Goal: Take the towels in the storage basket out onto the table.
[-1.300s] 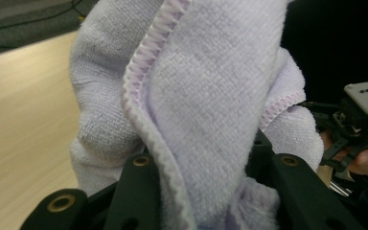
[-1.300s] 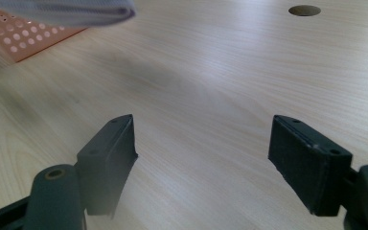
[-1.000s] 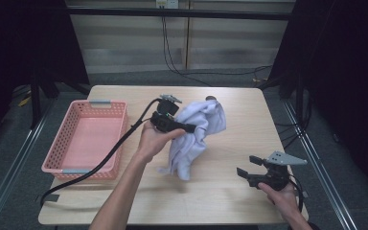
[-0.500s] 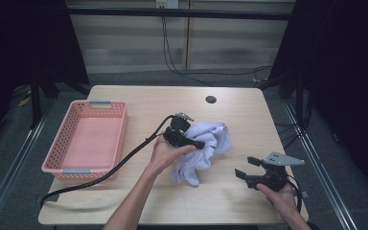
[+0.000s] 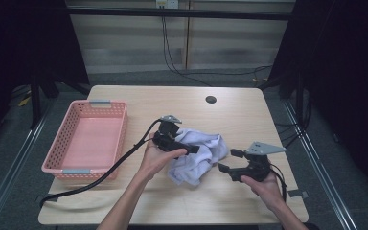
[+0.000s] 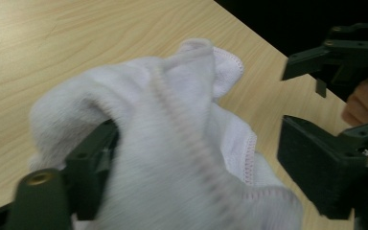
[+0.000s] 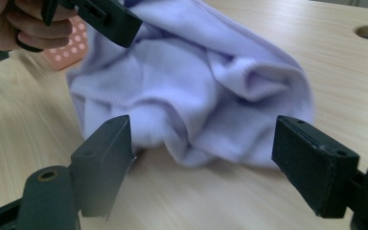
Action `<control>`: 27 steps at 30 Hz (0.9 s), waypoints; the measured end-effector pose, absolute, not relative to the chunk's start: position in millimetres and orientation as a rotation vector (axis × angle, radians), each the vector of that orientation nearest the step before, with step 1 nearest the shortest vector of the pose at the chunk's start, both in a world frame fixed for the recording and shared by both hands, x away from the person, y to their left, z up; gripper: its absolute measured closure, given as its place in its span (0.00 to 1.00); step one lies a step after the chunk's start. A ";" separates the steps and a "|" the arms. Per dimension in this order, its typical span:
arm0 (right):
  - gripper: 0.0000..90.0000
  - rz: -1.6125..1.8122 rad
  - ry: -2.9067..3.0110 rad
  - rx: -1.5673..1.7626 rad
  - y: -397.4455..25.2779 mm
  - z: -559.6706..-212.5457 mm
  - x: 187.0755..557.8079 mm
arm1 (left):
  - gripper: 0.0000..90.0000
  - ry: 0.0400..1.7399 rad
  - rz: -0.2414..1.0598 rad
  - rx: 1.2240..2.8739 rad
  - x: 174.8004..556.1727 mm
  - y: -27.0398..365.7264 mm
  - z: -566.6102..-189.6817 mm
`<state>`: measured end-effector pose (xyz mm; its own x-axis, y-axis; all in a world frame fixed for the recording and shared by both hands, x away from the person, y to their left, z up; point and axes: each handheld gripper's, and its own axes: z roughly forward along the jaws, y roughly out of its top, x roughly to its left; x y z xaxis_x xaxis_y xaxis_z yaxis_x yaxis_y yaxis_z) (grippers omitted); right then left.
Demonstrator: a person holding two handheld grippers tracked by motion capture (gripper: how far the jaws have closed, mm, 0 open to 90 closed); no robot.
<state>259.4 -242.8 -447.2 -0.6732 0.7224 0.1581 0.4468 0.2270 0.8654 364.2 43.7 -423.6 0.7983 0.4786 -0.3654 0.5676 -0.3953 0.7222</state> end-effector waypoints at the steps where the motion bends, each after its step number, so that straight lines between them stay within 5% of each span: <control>1: 0.24 1.423 2.227 1.096 -242.8 -447.2 259.4 | 0.22 0.773 -0.120 2.060 363.6 46.3 -422.7; 10: 0.26 1.382 2.366 1.062 -178.9 -465.2 305.9 | 0.26 0.782 -0.094 2.017 349.0 83.1 -418.7; 16: 0.27 1.332 2.446 1.070 -156.4 -486.4 316.1 | 0.31 0.829 -0.091 2.058 342.7 87.8 -459.8; 17: 0.33 1.288 2.469 1.078 -151.3 -493.3 315.6 | 0.43 0.819 -0.094 2.080 344.0 87.6 -466.4; 18: 0.33 1.288 2.469 1.078 -151.3 -493.3 315.6 | 0.43 0.820 -0.092 2.092 344.4 87.3 -469.5; 19: 0.50 1.262 2.467 1.088 -149.1 -494.9 315.2 | 0.58 0.807 -0.090 2.098 344.6 88.4 -470.9; 20: 0.50 1.262 2.467 1.088 -149.1 -494.9 315.2 | 0.58 0.808 -0.078 2.080 343.6 89.8 -469.1; 21: 0.73 1.243 2.437 1.099 -151.9 -491.9 314.6 | 0.72 0.803 -0.076 2.062 343.3 92.5 -466.8; 22: 0.79 1.243 2.435 1.102 -154.2 -490.5 314.5 | 0.74 0.797 -0.077 2.049 342.9 94.3 -465.3; 27: 0.88 1.299 2.359 1.136 -181.1 -469.6 312.7 | 0.80 0.797 -0.064 1.976 339.8 109.1 -451.0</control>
<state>312.7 -181.1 -469.6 -0.6776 0.7164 0.1663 0.5234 0.3109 0.7934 339.8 109.1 -451.0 0.7844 0.5057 -0.3592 0.5565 -0.3181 0.7675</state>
